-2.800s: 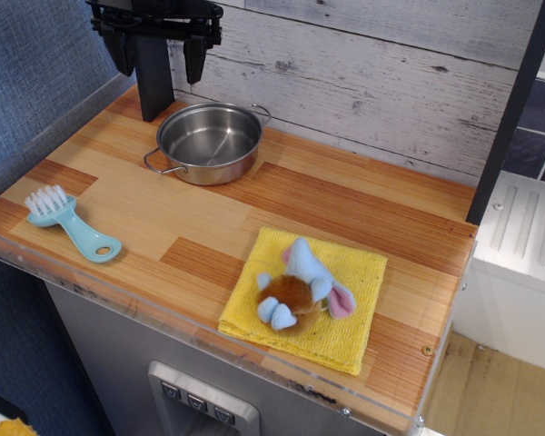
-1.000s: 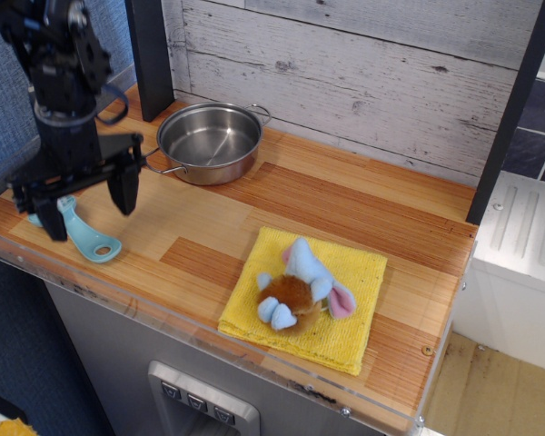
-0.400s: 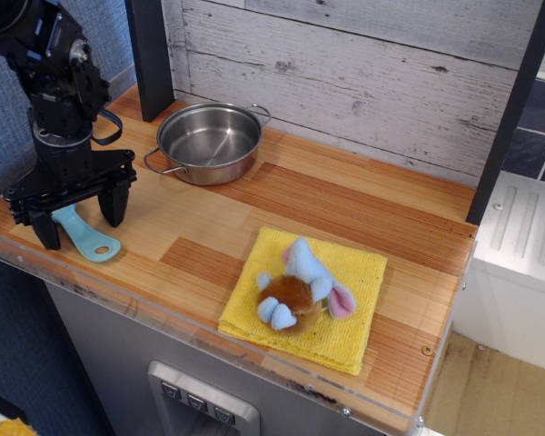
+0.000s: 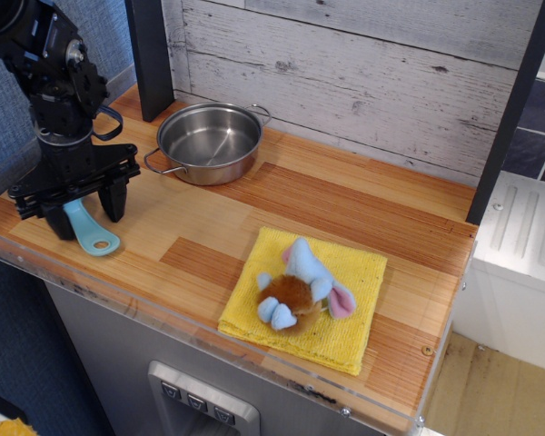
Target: Move blue brush to right of pot.
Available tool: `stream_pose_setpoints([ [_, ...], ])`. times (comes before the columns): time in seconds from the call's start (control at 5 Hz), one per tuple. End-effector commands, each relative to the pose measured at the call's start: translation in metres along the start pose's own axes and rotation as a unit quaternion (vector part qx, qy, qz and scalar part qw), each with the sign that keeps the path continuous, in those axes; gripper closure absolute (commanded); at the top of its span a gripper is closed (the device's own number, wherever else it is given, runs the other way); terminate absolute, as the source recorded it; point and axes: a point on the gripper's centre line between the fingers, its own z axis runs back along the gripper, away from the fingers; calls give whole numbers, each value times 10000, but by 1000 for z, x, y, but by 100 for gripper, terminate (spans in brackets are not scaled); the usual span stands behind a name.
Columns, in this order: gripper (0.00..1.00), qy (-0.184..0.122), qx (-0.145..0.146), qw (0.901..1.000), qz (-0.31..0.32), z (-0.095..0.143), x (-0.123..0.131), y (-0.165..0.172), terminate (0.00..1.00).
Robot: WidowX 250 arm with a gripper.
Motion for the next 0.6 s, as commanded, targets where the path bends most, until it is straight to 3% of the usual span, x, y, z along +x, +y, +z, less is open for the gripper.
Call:
stream_pose_setpoints([
  [0.0, 100, 1, -85, 9999, -67, 10, -5, 0, 0],
  [0.4, 100, -173, -321, 9993, 82, 33, 1, 4, 0],
])
